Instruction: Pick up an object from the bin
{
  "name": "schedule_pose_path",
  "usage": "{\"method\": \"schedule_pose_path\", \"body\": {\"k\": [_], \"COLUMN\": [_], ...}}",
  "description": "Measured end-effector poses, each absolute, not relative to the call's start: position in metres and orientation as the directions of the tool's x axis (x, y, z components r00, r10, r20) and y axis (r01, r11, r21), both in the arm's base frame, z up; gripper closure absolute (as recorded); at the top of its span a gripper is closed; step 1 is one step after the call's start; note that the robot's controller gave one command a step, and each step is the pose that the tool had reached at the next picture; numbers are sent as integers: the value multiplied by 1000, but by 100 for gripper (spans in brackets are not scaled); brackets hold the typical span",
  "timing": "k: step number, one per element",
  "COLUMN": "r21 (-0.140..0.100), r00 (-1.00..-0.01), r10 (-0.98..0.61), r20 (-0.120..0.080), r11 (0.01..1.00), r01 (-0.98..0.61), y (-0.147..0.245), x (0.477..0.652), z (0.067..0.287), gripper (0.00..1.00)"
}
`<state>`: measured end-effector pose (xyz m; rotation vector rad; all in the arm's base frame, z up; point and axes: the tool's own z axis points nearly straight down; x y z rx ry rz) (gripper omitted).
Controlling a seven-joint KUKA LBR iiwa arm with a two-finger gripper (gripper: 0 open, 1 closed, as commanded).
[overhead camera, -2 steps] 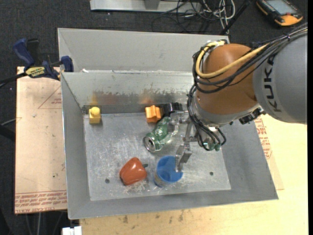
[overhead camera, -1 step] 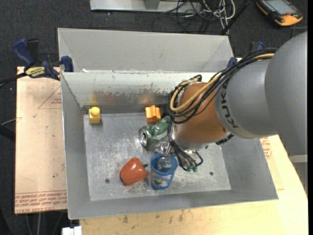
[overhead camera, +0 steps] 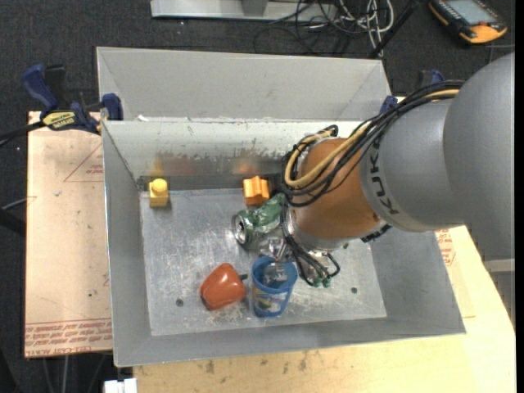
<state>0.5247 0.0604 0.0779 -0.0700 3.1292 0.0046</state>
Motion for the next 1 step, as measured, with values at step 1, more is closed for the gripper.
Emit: {"method": "schedule_pose_path", "body": {"k": [1], "r21": [1], "r00": [-999], "r10": [-35], "r20": [-3], "r11": [999], "r01": [-35], "y": [67], "x": [535], "z": [208], "gripper": [100]}}
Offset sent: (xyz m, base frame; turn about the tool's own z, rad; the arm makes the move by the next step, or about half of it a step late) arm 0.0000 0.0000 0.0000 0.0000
